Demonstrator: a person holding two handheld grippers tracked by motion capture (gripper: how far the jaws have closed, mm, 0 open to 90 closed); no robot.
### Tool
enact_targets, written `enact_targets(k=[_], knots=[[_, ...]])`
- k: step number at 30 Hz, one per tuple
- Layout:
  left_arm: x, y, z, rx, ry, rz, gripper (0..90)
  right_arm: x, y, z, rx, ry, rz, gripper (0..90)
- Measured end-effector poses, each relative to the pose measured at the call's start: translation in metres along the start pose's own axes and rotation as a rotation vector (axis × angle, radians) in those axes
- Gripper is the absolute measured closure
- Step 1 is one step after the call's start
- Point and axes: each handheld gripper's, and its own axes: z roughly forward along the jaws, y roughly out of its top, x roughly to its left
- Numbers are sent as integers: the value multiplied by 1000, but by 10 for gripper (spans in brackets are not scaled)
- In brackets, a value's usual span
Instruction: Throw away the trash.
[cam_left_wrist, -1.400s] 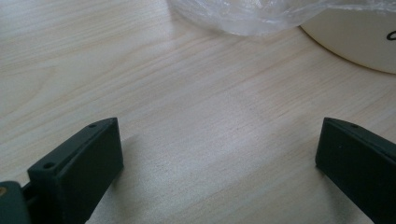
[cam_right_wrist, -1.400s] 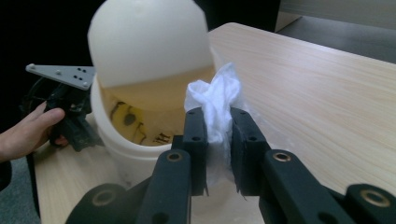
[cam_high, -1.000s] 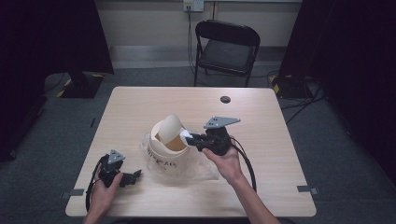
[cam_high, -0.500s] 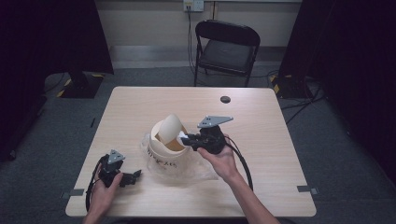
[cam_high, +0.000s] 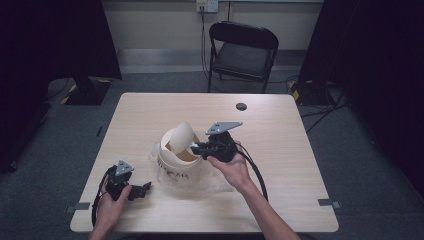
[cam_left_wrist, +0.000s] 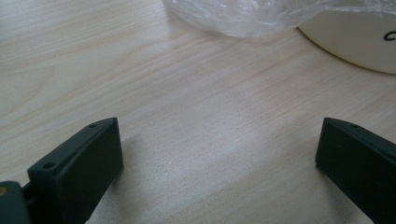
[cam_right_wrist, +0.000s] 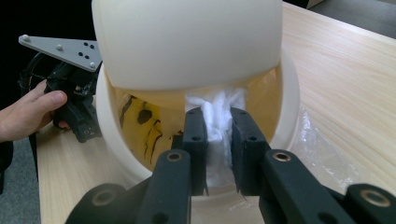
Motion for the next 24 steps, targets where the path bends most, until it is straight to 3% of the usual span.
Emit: enact_targets(k=[5, 24], knots=[[0, 0, 0, 0, -2, -1, 2, 2, 0, 12, 46, -4, -10, 784], [0, 0, 0, 0, 0, 0, 2, 2, 8, 38, 133, 5, -17, 749]])
